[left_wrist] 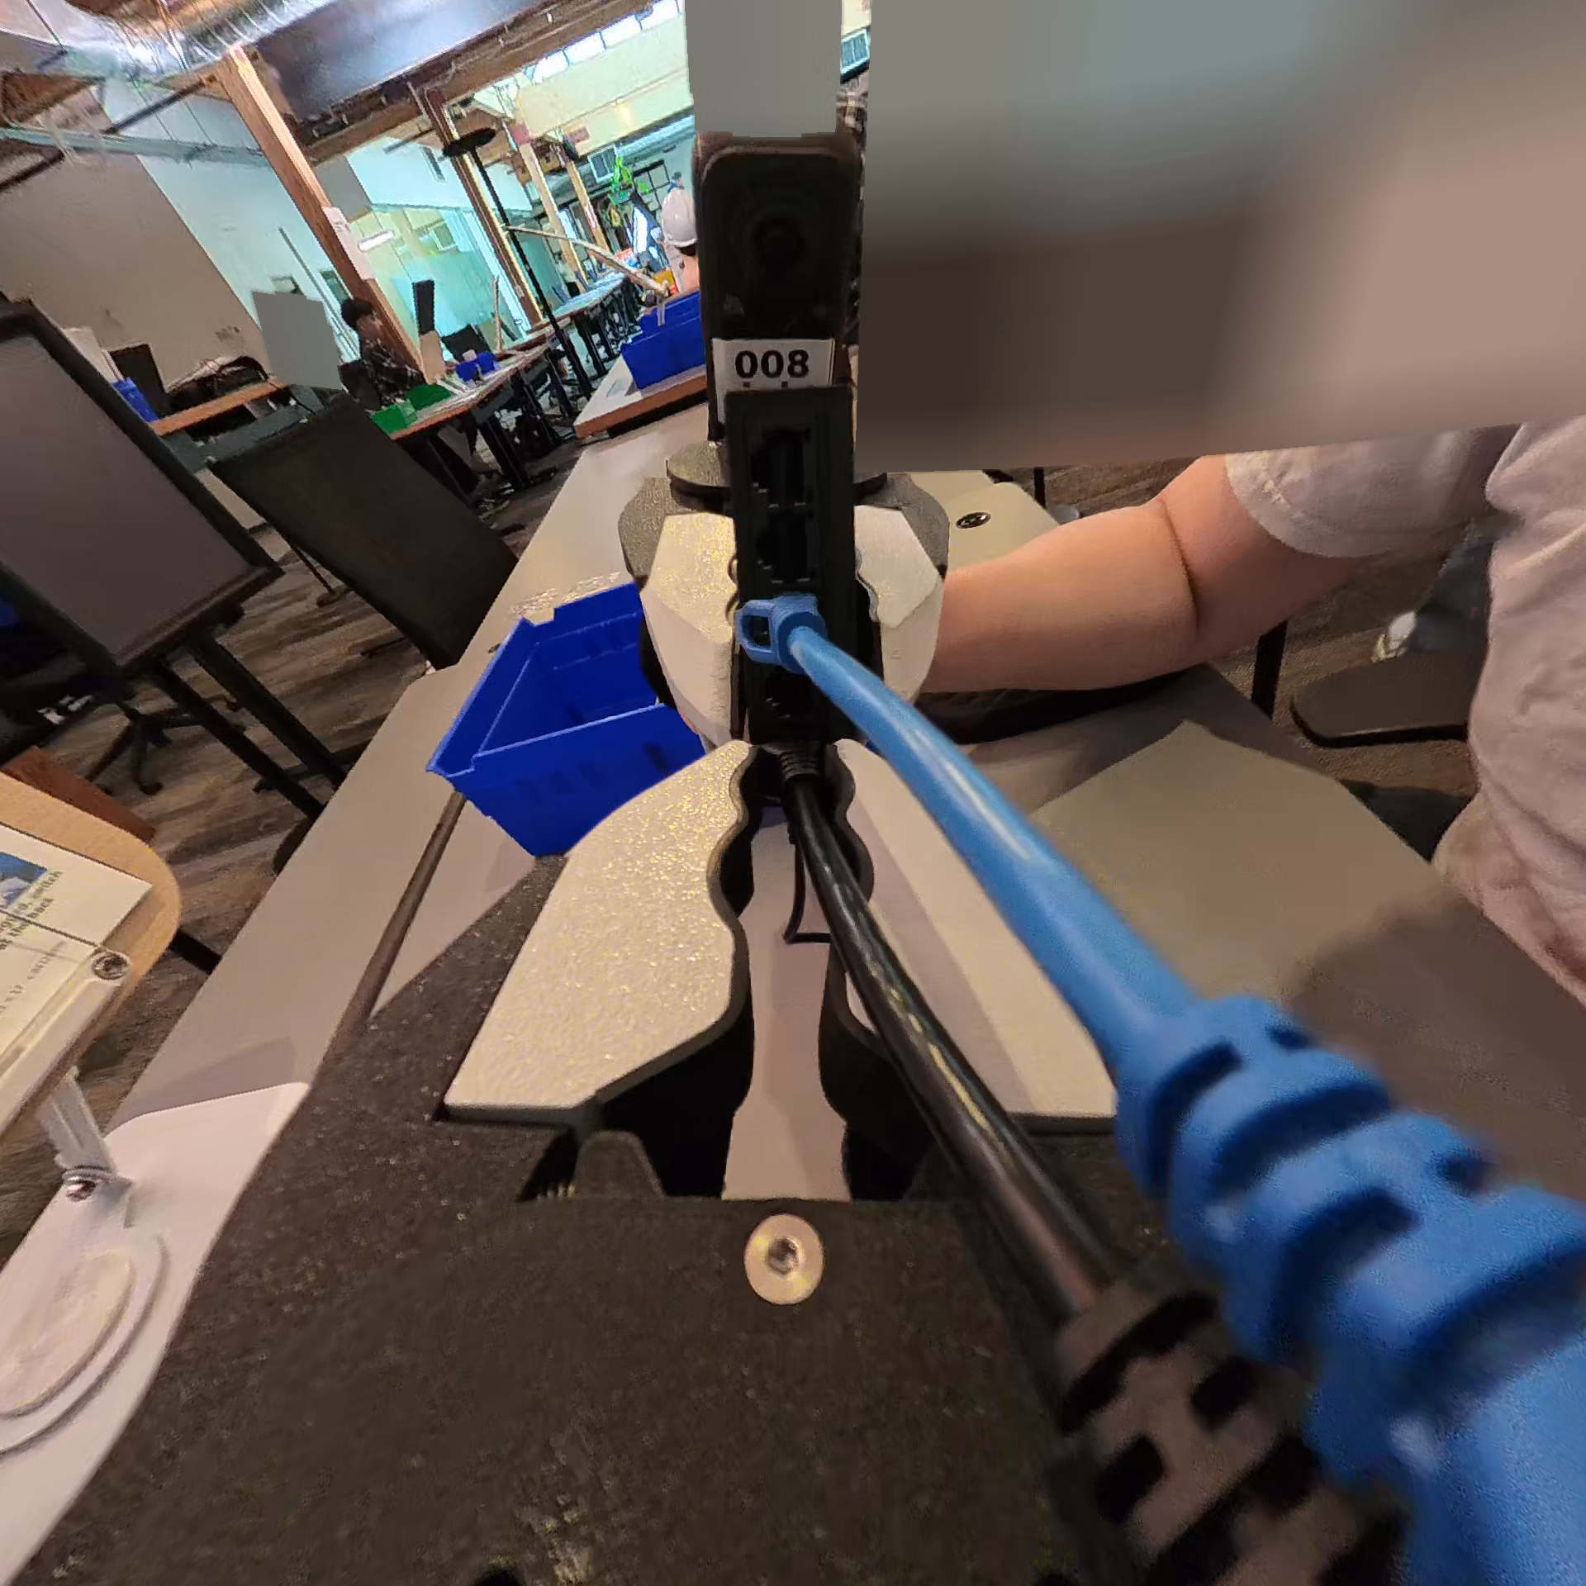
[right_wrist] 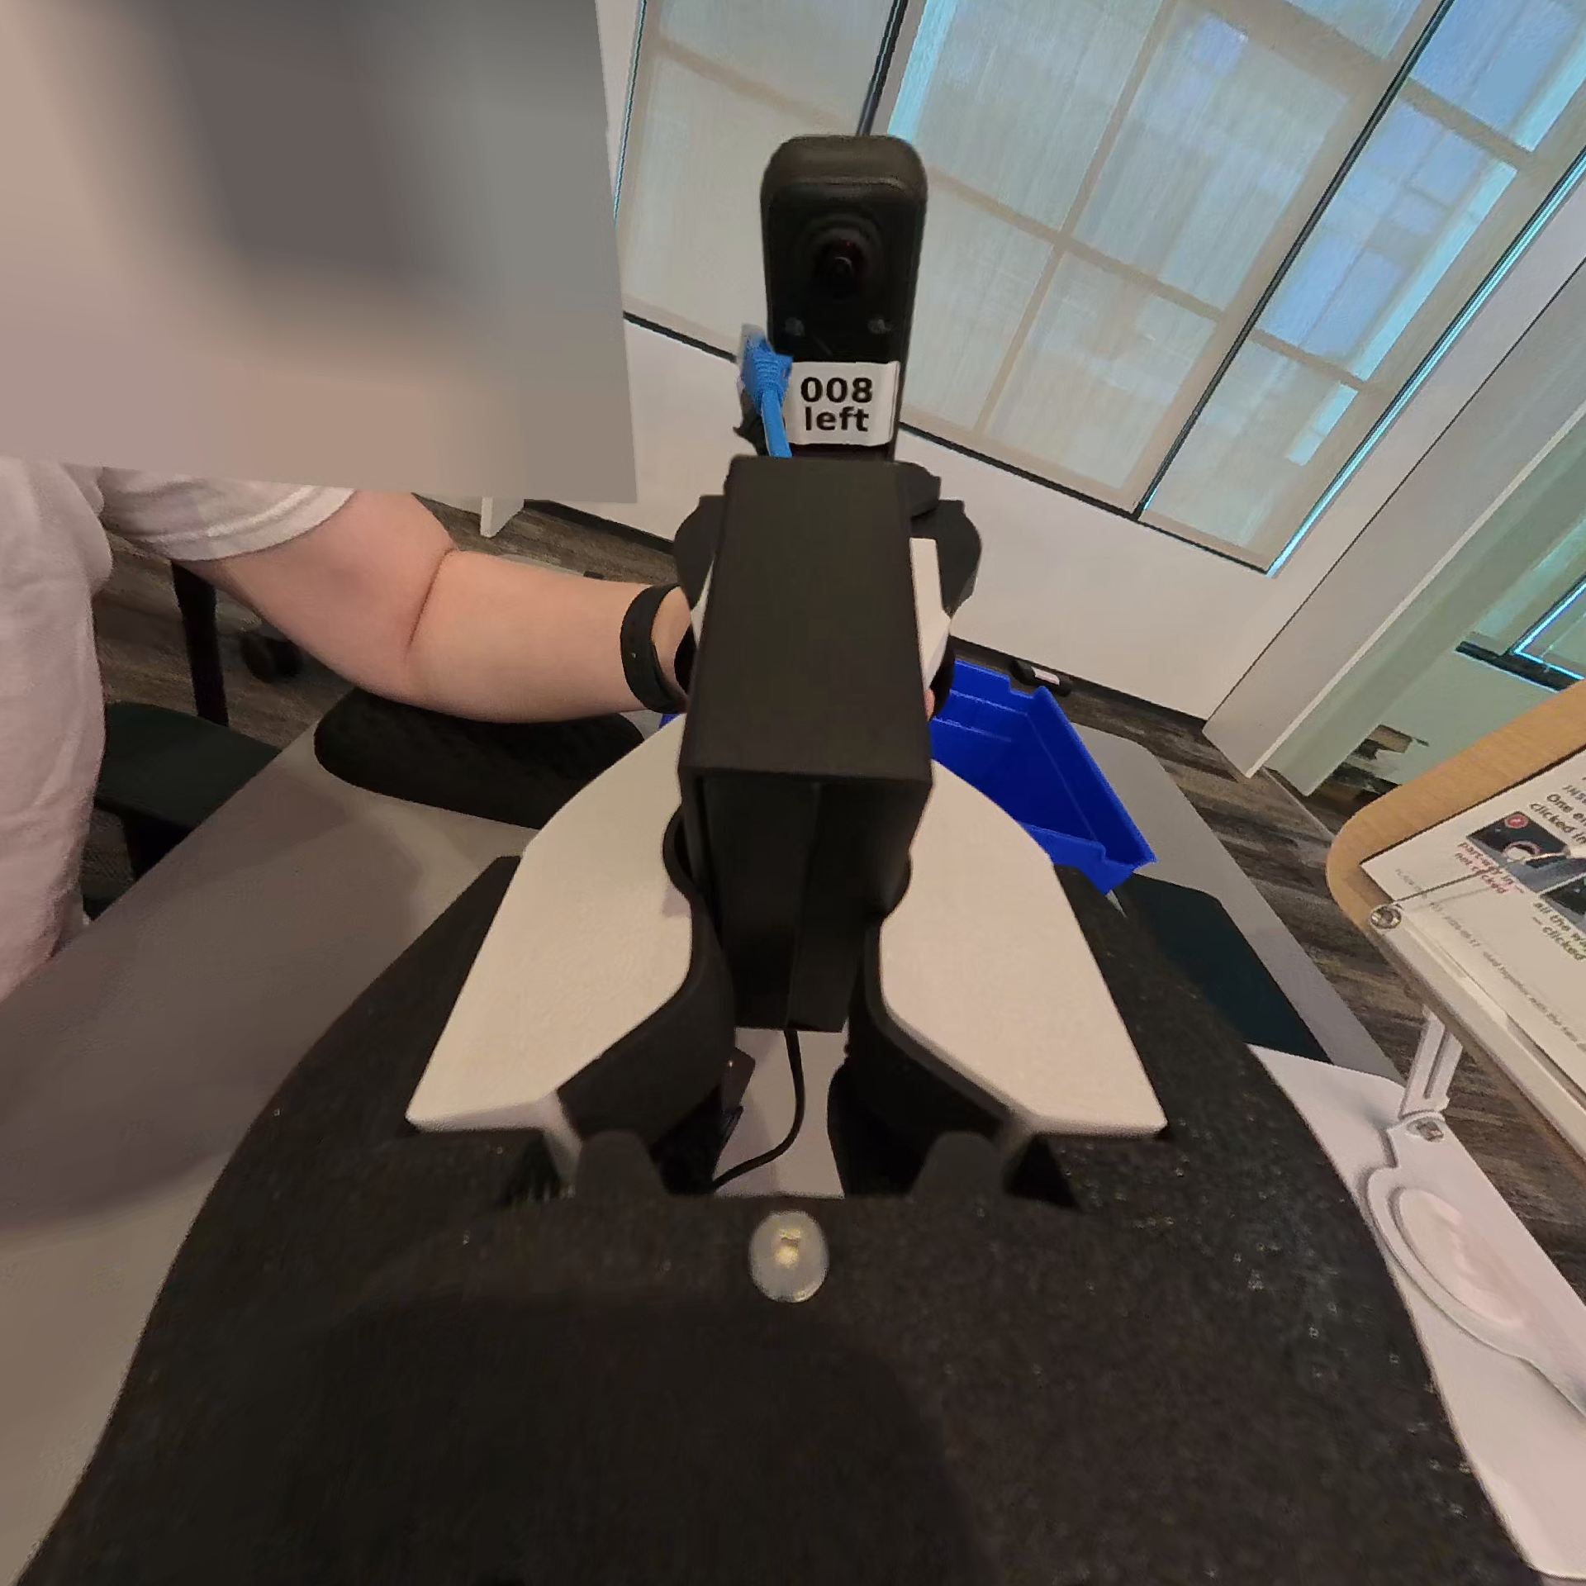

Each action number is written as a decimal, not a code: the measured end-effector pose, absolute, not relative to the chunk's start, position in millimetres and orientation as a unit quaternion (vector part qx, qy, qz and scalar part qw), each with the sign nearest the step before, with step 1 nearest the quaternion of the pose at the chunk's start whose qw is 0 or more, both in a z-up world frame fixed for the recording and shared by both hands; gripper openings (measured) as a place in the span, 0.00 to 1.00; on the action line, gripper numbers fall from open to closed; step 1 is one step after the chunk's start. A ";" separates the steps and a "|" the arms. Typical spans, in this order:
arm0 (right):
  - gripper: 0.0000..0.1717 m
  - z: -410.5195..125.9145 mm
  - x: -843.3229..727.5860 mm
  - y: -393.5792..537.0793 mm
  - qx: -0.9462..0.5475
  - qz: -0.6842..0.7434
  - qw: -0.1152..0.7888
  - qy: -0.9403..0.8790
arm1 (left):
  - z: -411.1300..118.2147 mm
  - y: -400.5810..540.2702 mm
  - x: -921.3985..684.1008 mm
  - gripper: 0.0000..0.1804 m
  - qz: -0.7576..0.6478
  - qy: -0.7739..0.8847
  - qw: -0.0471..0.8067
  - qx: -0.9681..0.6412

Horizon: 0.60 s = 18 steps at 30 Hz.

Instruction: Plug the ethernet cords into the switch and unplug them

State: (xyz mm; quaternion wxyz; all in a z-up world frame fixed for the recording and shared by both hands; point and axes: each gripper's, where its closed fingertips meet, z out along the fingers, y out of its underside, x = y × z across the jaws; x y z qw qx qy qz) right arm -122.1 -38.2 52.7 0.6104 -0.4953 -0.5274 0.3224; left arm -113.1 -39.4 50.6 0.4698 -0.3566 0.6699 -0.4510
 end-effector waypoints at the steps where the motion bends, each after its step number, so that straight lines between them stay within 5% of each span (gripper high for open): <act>1: 0.18 50.8 -121.5 -36.6 -0.501 0.319 0.605 -0.530 | 48.9 -37.9 -113.1 0.07 -0.446 0.673 0.469 -0.358; 11: 0.19 33.7 -112.7 -10.9 -0.532 0.255 0.604 -0.535 | 56.1 -21.0 -113.2 0.07 -0.433 0.656 0.475 -0.396; 18: 0.38 33.4 -89.5 10.6 -0.589 0.194 0.597 -0.509 | 50.7 -2.5 -120.3 0.07 -0.363 0.669 0.486 -0.430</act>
